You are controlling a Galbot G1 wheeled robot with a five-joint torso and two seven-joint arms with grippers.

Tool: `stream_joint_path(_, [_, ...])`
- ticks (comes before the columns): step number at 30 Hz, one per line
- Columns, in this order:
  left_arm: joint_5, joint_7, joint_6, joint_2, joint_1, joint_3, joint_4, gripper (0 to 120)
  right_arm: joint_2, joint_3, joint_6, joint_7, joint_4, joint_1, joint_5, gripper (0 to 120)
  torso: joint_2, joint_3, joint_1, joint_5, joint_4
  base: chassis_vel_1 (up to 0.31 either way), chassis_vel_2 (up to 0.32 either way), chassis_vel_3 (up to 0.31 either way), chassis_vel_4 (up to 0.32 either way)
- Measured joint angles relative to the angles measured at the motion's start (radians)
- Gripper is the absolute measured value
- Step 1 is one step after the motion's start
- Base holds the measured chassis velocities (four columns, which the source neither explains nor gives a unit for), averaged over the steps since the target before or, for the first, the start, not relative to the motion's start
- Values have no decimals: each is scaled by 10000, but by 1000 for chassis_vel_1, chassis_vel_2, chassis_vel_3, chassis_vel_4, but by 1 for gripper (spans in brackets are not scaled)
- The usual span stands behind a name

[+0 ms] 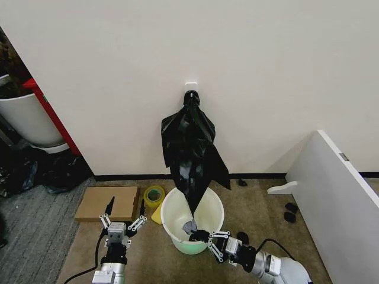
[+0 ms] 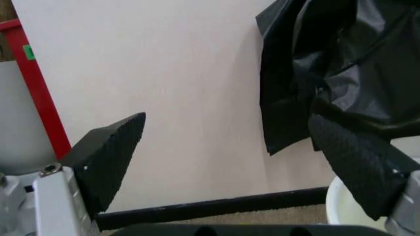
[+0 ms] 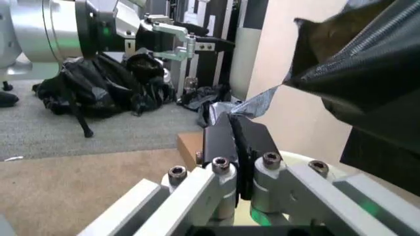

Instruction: Place the garbage bag over the trash bin.

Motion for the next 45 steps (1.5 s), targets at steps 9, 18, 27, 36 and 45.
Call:
stream_joint_path(9, [-245,129,322,907,-215,410,-594,98,84,-133,-256,1279,224,219,180,0,0,0,0,-1,2,0,0,0,0])
stream_joint_path(18, [-1532,630,978,3750,-2086,1454,-996,98,89,-246,-278,1773,84,549,-465,0,0,1,0,-2,1,0,0,0,0])
stream_joint_path(27, [-2888,684,2179,6052,-4745,3507,-958,98,379,-167,-272,1866,76,564,-849,0,0,1,0,2,-1,0,0,0,0])
stream_joint_path(36, [-3070,350,2585,6428,-7238,5310,-298,95,566,-109,-318,1870,62,668,-1081,0,-1,1,0,1,-2,0,0,0,0])
stream_joint_path(45, [-3687,261,3248,6538,-7723,5608,-165,63,567,-48,-352,1831,125,629,-1013,0,-1,0,0,1,1,0,0,0,0])
